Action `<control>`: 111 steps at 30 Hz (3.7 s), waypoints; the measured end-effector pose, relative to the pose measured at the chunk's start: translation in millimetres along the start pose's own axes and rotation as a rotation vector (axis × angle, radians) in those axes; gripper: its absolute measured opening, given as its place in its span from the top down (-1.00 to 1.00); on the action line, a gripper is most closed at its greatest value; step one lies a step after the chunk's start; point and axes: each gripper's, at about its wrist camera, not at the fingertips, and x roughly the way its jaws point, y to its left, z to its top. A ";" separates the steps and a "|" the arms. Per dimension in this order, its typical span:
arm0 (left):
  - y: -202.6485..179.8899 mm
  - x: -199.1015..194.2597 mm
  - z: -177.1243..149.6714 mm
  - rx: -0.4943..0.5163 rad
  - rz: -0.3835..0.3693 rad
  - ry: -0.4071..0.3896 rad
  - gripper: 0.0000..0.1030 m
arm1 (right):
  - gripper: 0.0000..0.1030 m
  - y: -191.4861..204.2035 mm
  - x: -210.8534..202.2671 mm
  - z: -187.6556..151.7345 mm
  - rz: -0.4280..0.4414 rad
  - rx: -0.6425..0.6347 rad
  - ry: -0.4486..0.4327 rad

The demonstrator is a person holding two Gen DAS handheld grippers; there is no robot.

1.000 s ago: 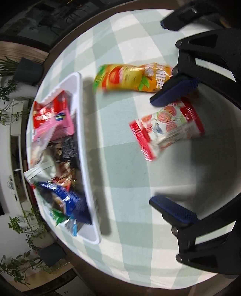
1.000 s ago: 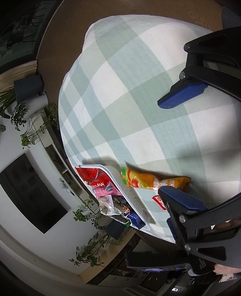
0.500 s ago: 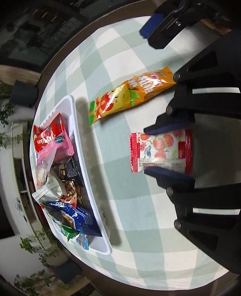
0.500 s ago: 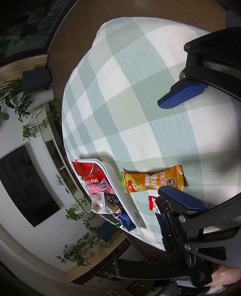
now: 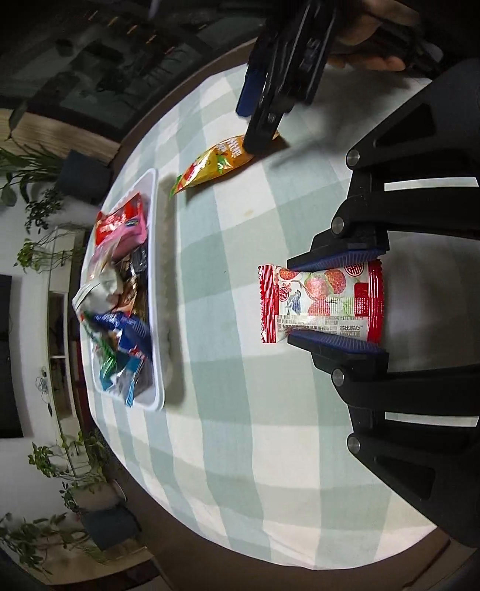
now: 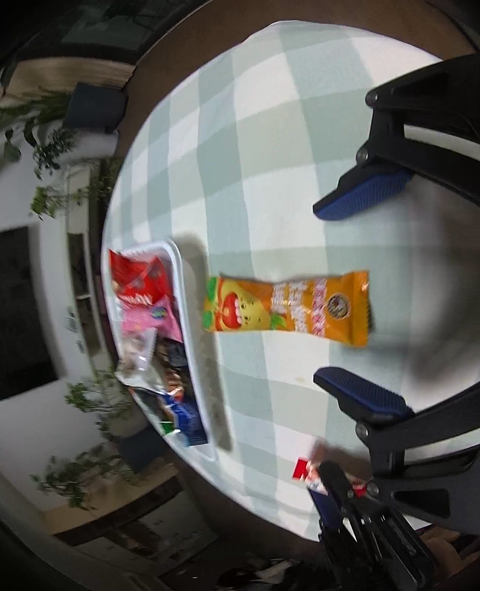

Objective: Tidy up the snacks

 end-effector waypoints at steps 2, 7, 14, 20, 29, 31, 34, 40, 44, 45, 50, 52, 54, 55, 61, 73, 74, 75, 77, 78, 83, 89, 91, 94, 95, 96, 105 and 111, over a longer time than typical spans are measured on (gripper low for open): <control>9.1 -10.1 -0.4 -0.014 -0.009 -0.018 0.42 | -0.44 5.8 11.2 10.5 -0.029 -0.017 0.043; 25.5 -24.0 5.5 -0.044 -0.023 -0.054 0.42 | -0.15 15.7 32.1 26.1 -0.130 -0.080 0.112; 41.3 -24.3 20.4 -0.075 -0.031 -0.076 0.42 | 0.44 19.1 29.4 26.8 -0.142 -0.138 0.130; 52.9 -27.8 40.2 -0.081 -0.030 -0.103 0.42 | 0.68 18.8 12.5 30.7 -0.083 -0.104 0.087; 62.1 -34.2 89.6 -0.063 -0.042 -0.150 0.42 | 0.68 15.5 -33.1 74.1 0.027 -0.067 -0.070; 63.5 -35.4 111.8 -0.046 -0.027 -0.175 0.42 | 0.68 14.9 -34.4 95.3 0.037 -0.072 -0.101; 66.1 -29.2 141.9 -0.028 -0.026 -0.190 0.42 | 0.68 15.9 -25.4 124.3 0.056 -0.087 -0.119; 73.3 8.7 194.6 -0.019 0.001 -0.185 0.42 | 0.68 23.5 20.2 171.2 0.063 -0.117 -0.078; 74.9 45.4 213.2 -0.017 0.007 -0.150 0.42 | 0.68 27.5 53.9 189.2 0.037 -0.141 -0.040; 74.1 52.9 215.7 -0.014 0.006 -0.141 0.42 | 0.68 27.6 61.6 191.9 0.027 -0.145 -0.034; 69.6 92.1 219.3 -0.006 0.002 -0.094 0.41 | 0.68 31.6 90.3 196.7 0.010 -0.167 0.006; 69.0 106.4 216.3 -0.013 -0.001 -0.077 0.41 | 0.68 33.2 101.0 195.0 0.007 -0.178 0.027; 69.3 115.1 214.0 -0.018 0.005 -0.070 0.39 | 0.67 31.0 106.3 192.0 0.008 -0.171 0.034; 69.7 118.1 213.6 -0.019 0.007 -0.070 0.37 | 0.67 29.3 108.3 191.5 0.011 -0.164 0.038; 67.8 129.7 213.9 0.001 0.030 -0.085 0.37 | 0.66 27.9 115.9 188.1 0.013 -0.158 0.041; 75.3 112.8 216.4 -0.031 0.052 -0.105 -0.03 | 0.38 36.2 102.3 188.6 -0.013 -0.188 0.017; 75.3 111.4 215.8 -0.029 0.053 -0.105 -0.03 | 0.34 36.3 101.5 188.7 -0.016 -0.188 0.015; 75.3 109.1 214.8 -0.030 0.052 -0.108 -0.03 | 0.28 35.3 99.4 189.1 -0.019 -0.182 0.011; 75.6 104.1 212.7 -0.035 0.049 -0.117 -0.10 | 0.21 32.7 94.8 190.0 -0.019 -0.169 0.000; 75.9 101.3 212.0 -0.038 0.052 -0.123 -0.20 | 0.14 31.2 91.5 190.9 -0.016 -0.163 -0.008; 74.0 80.6 208.4 -0.038 0.081 -0.157 -0.35 | 0.00 27.9 76.6 192.3 -0.014 -0.153 -0.046; 66.8 36.1 197.2 -0.018 0.120 -0.249 -0.77 | -0.12 16.3 48.9 191.0 -0.004 -0.100 -0.109; 63.9 15.6 189.8 -0.017 0.132 -0.297 -0.92 | -0.29 11.3 31.3 187.9 0.010 -0.069 -0.151; 52.3 -23.8 172.6 0.009 0.139 -0.396 -0.98 | -0.52 9.9 -3.6 178.4 0.031 -0.046 -0.238; 47.6 -39.3 165.6 0.021 0.141 -0.440 -0.98 | -0.60 11.9 -20.4 172.7 0.038 -0.049 -0.284; 43.5 -53.7 159.9 0.029 0.146 -0.479 -0.99 | -0.68 13.2 -32.5 169.5 0.040 -0.054 -0.319; 4.9 -167.1 97.0 0.028 0.211 -0.623 -0.99 | -1.00 42.0 -169.5 108.2 0.097 -0.089 -0.677; -10.2 -211.1 48.8 -0.060 0.176 -0.517 -0.99 | -1.00 64.8 -250.3 41.7 0.075 -0.150 -0.895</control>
